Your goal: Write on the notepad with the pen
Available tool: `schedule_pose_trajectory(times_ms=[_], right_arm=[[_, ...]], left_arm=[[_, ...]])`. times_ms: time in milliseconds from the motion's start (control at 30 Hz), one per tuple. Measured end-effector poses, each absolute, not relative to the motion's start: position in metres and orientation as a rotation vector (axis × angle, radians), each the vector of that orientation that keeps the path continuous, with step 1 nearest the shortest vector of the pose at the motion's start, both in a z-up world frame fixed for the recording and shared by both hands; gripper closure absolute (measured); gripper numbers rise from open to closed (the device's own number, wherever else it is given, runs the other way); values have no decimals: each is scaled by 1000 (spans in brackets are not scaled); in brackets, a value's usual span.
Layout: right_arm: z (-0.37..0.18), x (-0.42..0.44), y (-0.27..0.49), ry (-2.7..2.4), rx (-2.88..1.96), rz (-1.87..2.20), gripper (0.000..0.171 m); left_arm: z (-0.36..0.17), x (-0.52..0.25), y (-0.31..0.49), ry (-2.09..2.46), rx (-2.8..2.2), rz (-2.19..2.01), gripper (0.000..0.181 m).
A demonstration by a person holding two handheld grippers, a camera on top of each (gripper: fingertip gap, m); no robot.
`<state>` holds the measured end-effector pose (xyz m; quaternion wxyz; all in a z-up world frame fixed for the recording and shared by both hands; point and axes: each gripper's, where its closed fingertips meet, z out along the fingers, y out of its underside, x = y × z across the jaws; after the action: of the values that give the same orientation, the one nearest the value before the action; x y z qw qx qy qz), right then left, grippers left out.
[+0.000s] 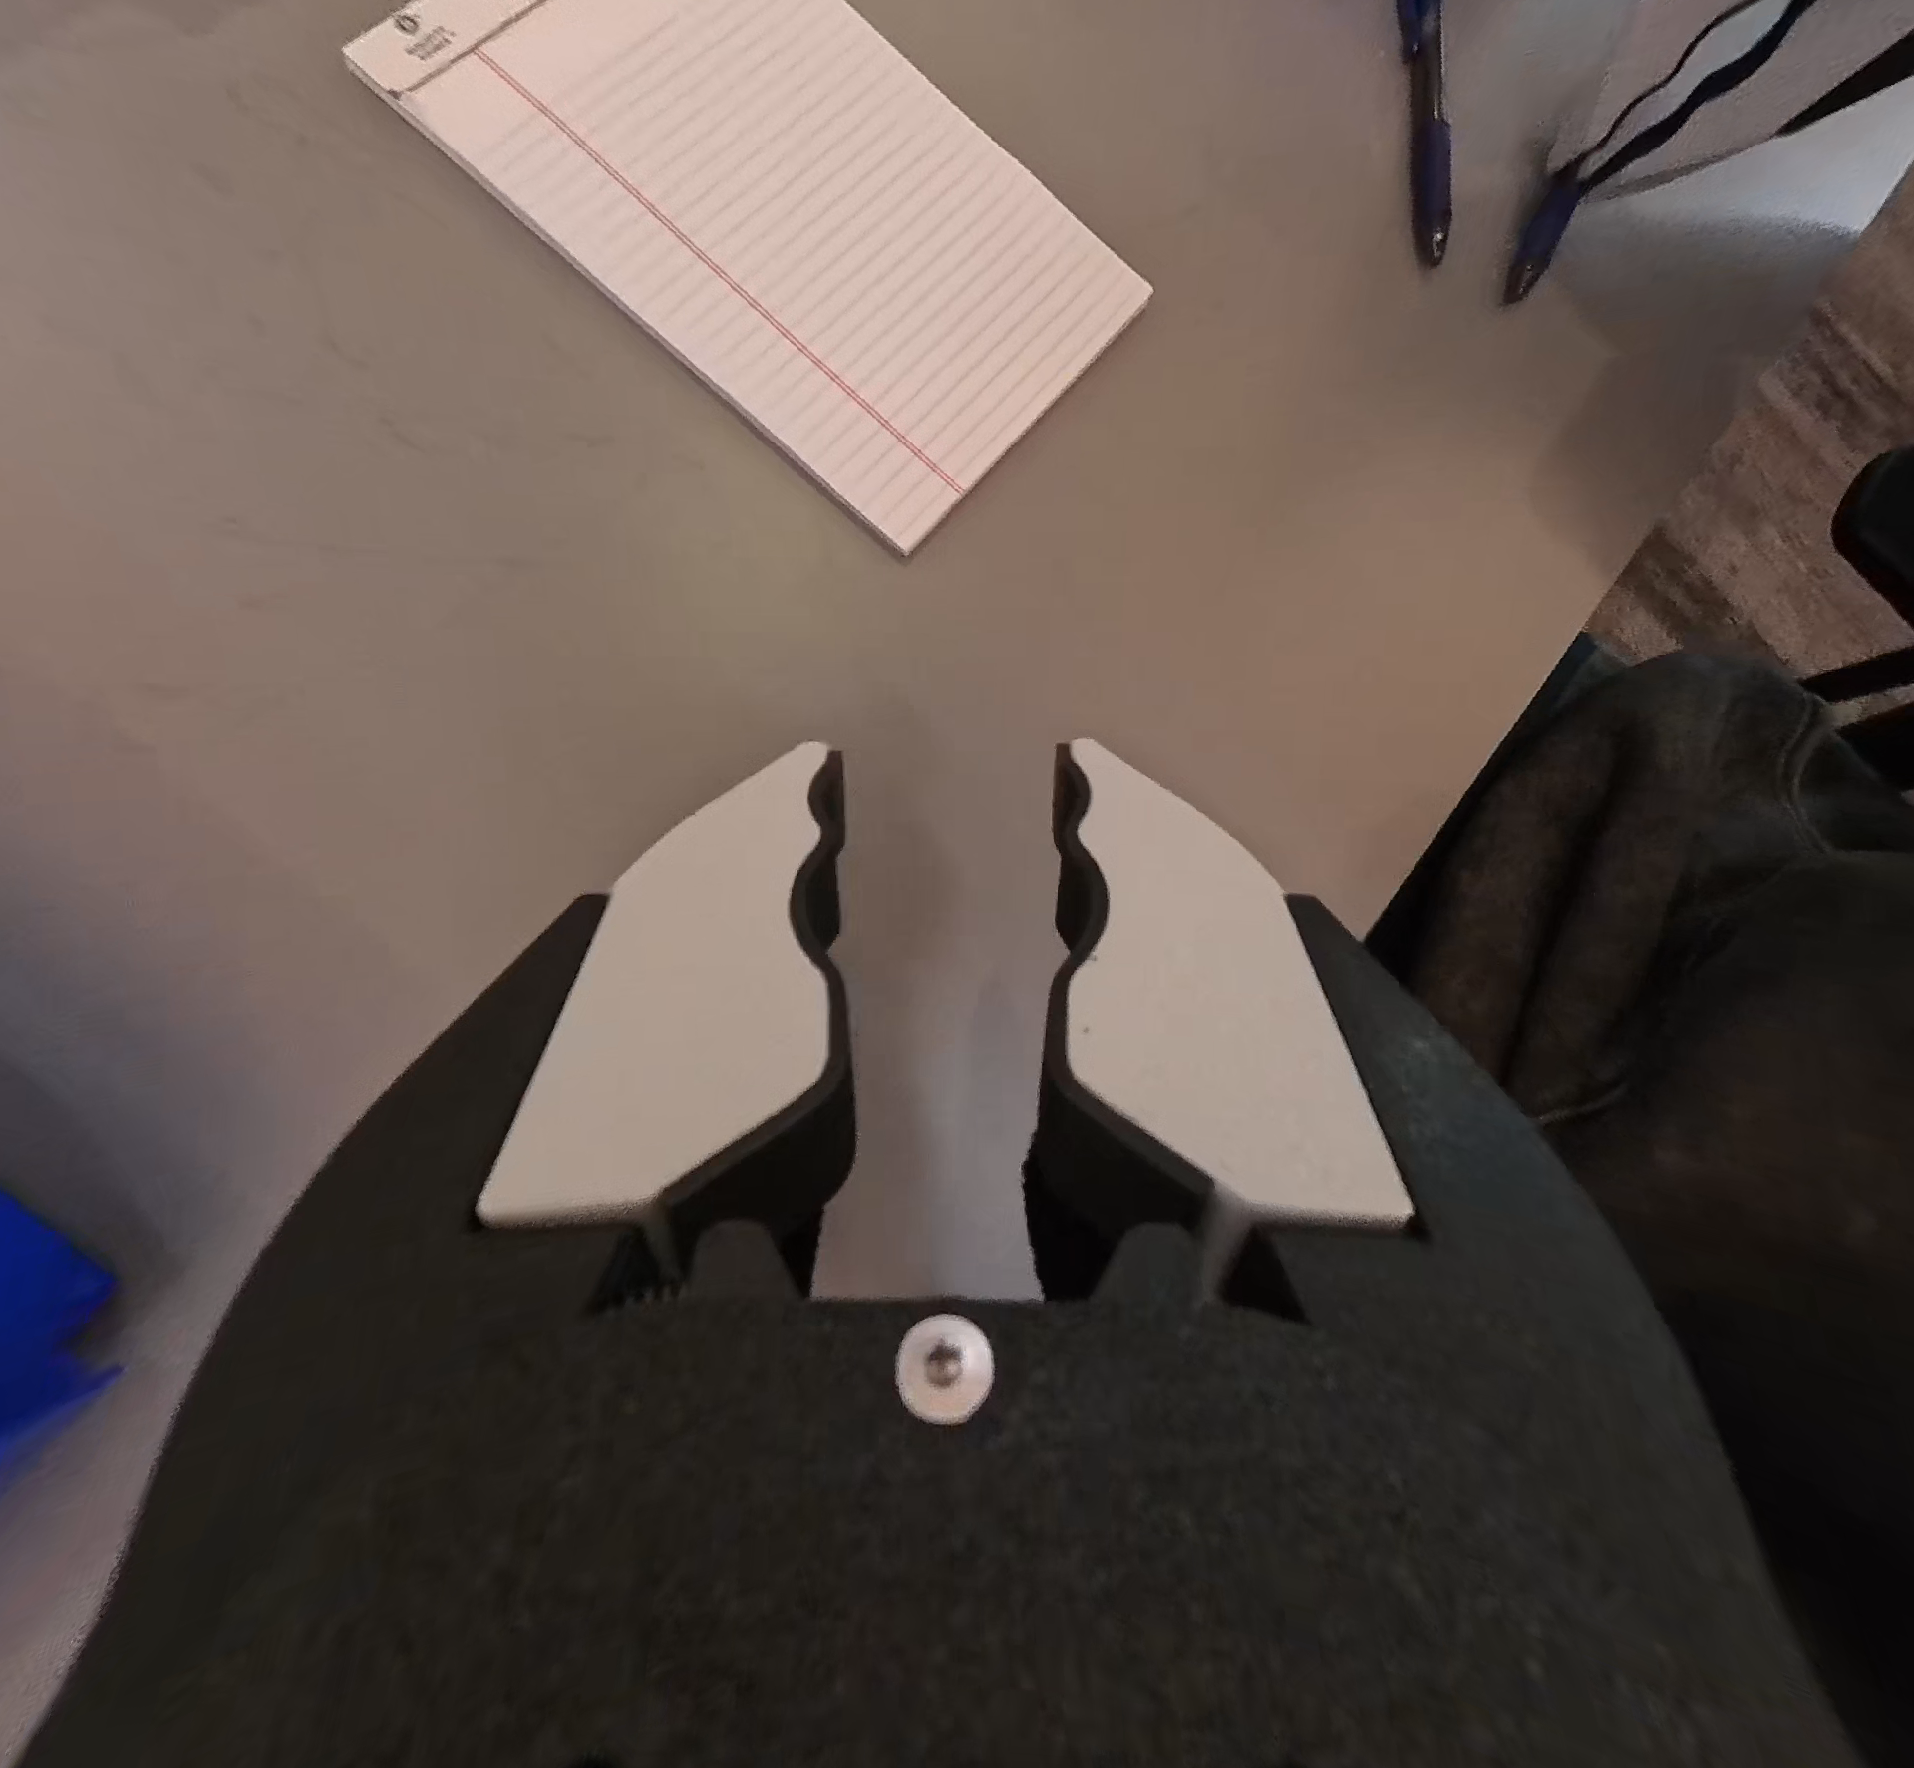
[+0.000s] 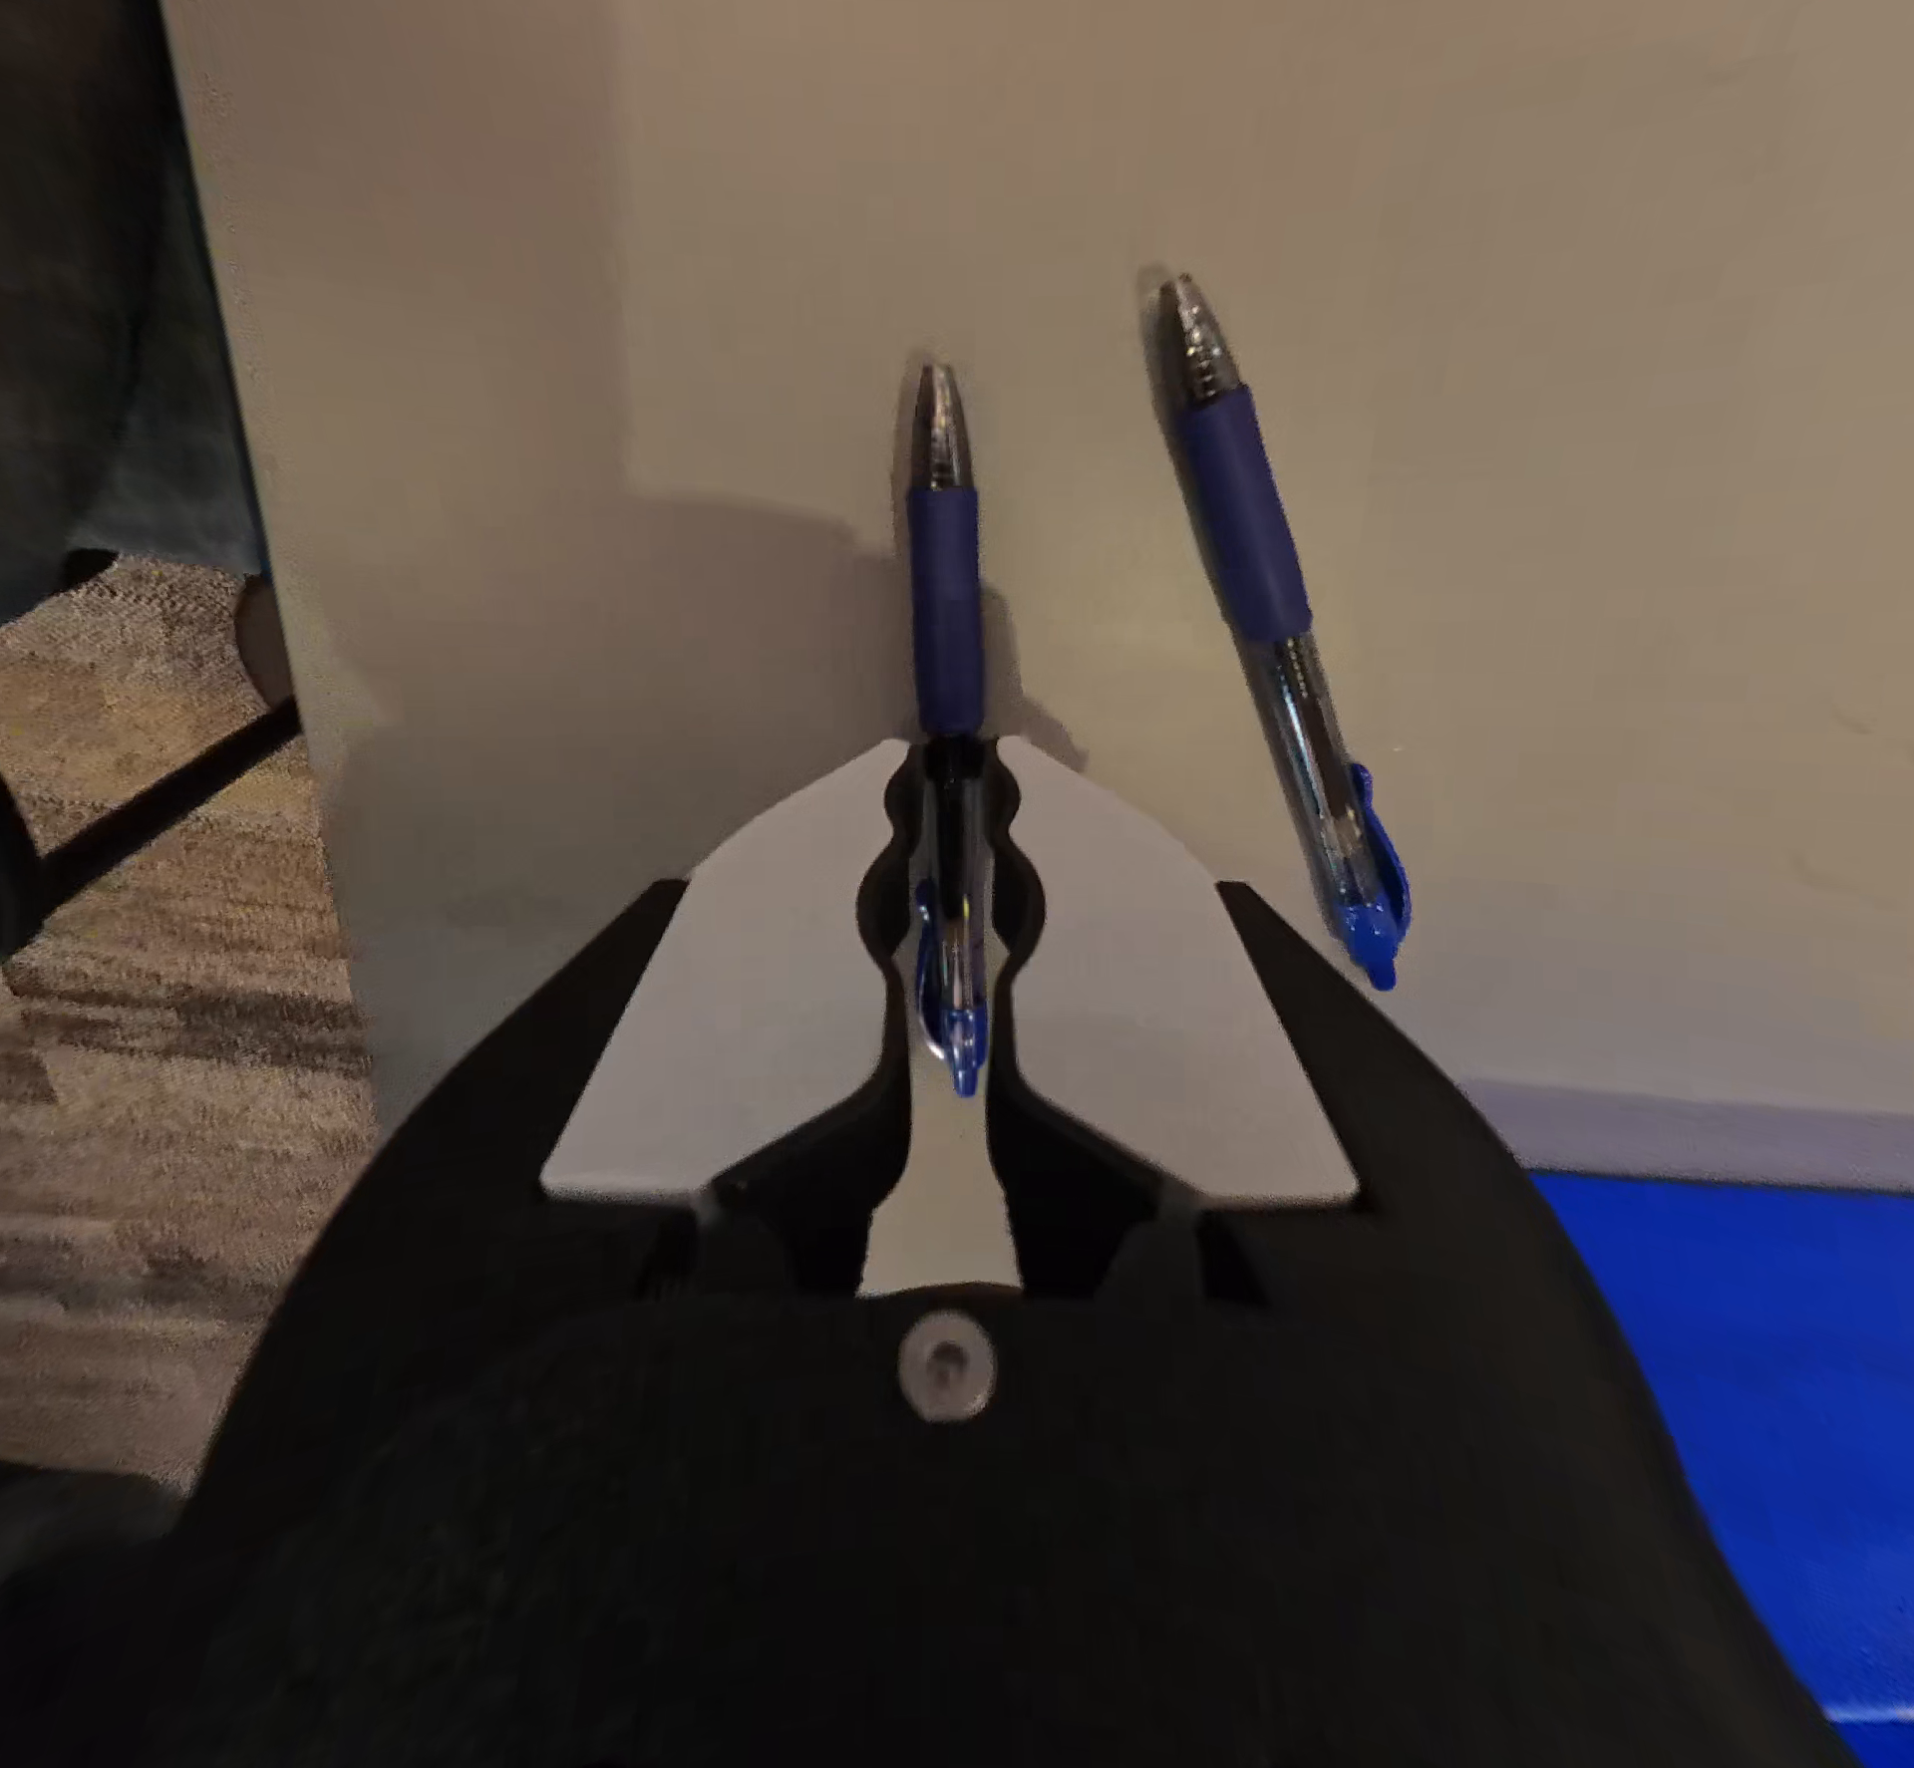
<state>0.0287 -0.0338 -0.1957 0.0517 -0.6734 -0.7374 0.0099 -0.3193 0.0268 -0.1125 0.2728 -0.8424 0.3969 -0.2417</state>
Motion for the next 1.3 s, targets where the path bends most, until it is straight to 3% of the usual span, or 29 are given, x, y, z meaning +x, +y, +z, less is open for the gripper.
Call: schedule_pose_trajectory(times_ms=[133,233,333,433,633,867,1300], right_arm=[[-196,29,-34,-2260,-2014,51,160],[-188,29,-31,-2196,-2014,36,149],[-161,24,-20,-2025,-1993,35,147],[-122,19,-2,-1732,-1981,26,132],[-64,16,10,-1079,-1939,152,120],[-92,13,-5,-435,-2008,422,103],[-123,54,-31,-306,-2157,422,110]], left_arm=[[-98,-327,43,942,-2225,-618,138],[-75,-334,61,788,-2143,-582,129],[-46,-340,74,653,-1994,-496,113],[-29,-350,85,564,-1877,-343,101],[-50,-333,74,568,-1950,-352,104],[-91,-305,48,641,-2077,-420,109],[-111,-281,25,774,-2166,-527,121]])
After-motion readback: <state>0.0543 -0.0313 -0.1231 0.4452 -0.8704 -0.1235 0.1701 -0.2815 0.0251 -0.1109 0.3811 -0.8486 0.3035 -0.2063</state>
